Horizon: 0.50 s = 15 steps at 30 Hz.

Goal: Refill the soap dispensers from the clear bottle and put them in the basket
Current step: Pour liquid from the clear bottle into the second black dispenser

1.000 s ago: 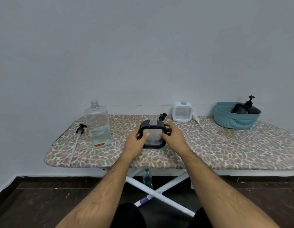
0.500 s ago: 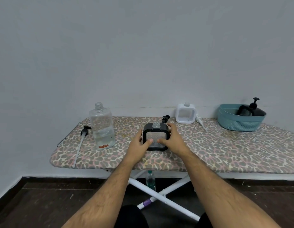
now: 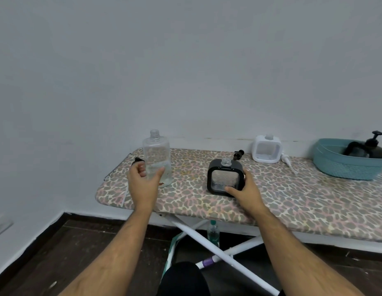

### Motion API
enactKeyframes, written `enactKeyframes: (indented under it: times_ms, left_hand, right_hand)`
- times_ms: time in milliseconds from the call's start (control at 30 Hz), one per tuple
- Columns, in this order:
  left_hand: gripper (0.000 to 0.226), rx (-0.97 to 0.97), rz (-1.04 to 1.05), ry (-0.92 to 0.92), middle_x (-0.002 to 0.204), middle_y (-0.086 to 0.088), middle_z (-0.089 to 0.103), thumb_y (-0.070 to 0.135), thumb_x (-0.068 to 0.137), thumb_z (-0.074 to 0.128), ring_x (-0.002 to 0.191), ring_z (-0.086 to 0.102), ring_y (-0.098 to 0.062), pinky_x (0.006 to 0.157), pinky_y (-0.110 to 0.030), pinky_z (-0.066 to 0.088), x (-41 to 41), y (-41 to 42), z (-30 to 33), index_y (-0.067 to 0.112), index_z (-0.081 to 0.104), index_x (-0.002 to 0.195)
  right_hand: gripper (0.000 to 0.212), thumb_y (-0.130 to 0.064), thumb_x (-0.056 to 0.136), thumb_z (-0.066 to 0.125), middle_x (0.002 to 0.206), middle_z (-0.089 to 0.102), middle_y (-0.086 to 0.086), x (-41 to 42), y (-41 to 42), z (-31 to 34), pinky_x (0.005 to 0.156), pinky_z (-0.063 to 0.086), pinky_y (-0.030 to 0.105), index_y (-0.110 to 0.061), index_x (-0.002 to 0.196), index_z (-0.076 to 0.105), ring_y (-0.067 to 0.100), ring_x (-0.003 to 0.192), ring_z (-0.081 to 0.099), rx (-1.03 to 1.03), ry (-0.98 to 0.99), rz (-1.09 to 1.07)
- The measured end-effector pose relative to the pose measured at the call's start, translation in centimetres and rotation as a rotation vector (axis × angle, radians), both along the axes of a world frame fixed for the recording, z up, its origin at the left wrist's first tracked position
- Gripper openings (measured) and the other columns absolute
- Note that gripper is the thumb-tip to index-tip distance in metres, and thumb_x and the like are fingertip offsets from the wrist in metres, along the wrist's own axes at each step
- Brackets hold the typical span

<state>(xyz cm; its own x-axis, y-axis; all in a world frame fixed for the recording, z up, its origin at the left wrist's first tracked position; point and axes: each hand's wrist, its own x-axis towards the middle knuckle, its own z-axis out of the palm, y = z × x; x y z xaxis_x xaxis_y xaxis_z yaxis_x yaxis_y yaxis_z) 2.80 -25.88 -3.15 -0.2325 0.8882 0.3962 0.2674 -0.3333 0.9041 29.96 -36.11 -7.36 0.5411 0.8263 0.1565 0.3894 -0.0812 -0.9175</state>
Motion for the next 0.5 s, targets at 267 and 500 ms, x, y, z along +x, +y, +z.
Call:
enactKeyframes:
  times_ms: [267,500]
  left_hand:
    - [0.121,-0.227,-0.343,0.015,0.16,-0.004,0.029,0.048,0.061,0.09,0.144,0.034,-0.023,0.115,-0.051,0.033,-2.1,5.1,0.4,0.023,0.018,0.156]
    - [0.078,-0.217,-0.34,0.023,0.135,-0.004,0.057,0.023,0.079,0.082,0.117,0.058,-0.022,0.097,-0.043,0.051,-1.3,5.9,-0.1,0.019,0.041,0.146]
  right_hand:
    - [0.085,-0.018,0.081,0.082,0.131,0.061,0.003,-0.2,-0.2,-0.2,0.088,0.048,0.03,-0.019,0.15,0.033,0.013,0.101,0.056,0.001,-0.05,-0.028]
    - [0.079,-0.019,0.08,0.083,0.121,0.062,0.0,0.0,-0.2,-0.7,0.082,0.05,0.03,-0.02,0.146,0.04,0.015,0.097,0.061,0.008,-0.03,-0.048]
